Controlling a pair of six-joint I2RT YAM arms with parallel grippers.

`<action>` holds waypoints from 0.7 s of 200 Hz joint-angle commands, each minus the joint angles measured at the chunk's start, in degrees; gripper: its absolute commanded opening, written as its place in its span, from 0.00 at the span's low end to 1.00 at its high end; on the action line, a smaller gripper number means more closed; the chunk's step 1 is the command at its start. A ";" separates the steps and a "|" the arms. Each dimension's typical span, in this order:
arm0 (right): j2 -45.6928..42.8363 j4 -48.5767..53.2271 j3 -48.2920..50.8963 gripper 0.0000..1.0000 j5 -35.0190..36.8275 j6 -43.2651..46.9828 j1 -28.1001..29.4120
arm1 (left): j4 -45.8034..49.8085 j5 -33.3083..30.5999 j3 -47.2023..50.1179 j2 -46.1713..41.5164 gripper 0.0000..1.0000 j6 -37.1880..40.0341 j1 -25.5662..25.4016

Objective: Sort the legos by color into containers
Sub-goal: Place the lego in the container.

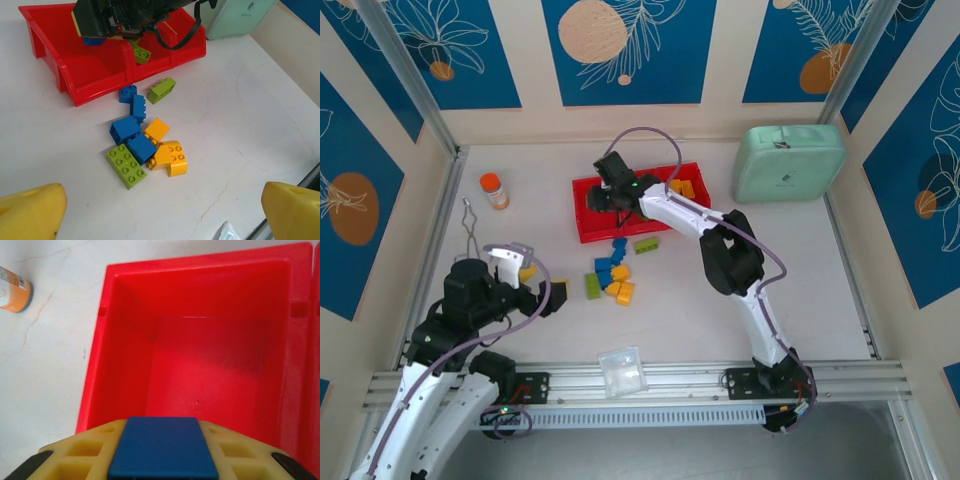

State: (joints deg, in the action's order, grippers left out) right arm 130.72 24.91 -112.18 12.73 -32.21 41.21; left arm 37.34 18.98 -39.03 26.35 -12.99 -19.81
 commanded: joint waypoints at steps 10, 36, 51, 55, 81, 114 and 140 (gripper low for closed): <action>2.99 1.06 -3.60 0.40 -3.59 -2.65 -0.07 | 0.45 -0.31 -0.18 0.14 0.99 0.78 -0.58; 3.60 1.92 -4.49 0.46 -3.42 -3.39 -0.10 | 0.45 -0.19 -0.17 0.35 0.99 0.81 -0.58; 3.64 2.34 -4.80 0.49 -3.03 -3.45 0.01 | 0.45 -0.09 -0.18 0.56 1.00 0.83 -0.58; 3.59 2.54 -4.95 0.50 -2.94 -3.48 0.01 | 0.43 -0.10 -0.19 0.55 0.99 0.78 -0.58; 3.76 3.30 -5.58 0.52 -3.49 -3.63 -0.17 | 0.38 -0.14 -0.23 0.55 0.99 0.78 -0.62; 2.80 4.03 -5.59 0.52 -3.84 -3.60 -0.04 | 0.45 -0.07 -0.17 0.59 0.99 0.79 -0.58; 0.33 5.54 -5.43 0.52 -3.90 -2.81 0.35 | 0.37 -0.09 -0.17 0.60 0.99 0.74 -0.58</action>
State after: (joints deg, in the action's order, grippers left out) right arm 133.73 27.64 -115.94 10.22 -35.18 41.19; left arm 37.36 18.98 -39.03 26.85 -12.99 -19.81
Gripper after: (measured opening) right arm 0.518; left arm 0.994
